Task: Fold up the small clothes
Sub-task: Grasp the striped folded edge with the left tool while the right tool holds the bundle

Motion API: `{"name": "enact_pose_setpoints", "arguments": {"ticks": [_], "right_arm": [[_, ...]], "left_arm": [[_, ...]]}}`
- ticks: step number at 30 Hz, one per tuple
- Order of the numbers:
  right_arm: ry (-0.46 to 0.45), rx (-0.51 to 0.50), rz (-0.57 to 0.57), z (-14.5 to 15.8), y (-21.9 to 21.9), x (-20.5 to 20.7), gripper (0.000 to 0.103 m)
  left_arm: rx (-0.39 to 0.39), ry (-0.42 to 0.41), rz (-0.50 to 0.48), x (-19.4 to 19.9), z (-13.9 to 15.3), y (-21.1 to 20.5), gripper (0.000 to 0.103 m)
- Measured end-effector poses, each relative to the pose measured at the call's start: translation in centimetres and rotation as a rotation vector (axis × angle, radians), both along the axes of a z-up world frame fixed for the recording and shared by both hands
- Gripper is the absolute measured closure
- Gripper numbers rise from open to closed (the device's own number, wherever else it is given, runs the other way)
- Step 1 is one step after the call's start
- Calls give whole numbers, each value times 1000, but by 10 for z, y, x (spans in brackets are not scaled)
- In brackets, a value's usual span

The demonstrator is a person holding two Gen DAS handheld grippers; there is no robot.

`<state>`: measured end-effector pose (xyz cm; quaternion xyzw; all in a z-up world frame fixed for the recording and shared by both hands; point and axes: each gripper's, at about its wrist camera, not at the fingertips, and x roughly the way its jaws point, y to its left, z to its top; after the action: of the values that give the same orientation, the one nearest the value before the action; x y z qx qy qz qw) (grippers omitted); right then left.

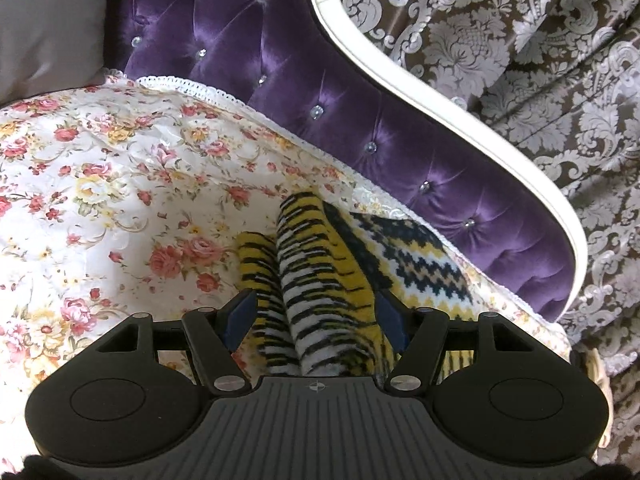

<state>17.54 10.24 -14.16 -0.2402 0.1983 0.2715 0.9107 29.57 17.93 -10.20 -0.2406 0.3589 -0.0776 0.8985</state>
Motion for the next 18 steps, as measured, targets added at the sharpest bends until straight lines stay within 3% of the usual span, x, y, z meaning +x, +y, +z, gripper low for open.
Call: {"name": "enact_pose_setpoints", "arguments": {"ticks": [7,9,12,18], "right_arm": [[-31,-44,10,-11,-1,-5,50],[-13,-5,-4,-8,-8,2,57],[-14,9,-41,-6,-13,9,89],[-5,124,-52,2,-32,9,90]], "left_arm": [[9,23,7,7,-3,0,40],[11,26,7,9,-4,-2,40],[-8,32,-3,13,-6,-5,39],[-16,58,-36,23,-11,-17,39]]}}
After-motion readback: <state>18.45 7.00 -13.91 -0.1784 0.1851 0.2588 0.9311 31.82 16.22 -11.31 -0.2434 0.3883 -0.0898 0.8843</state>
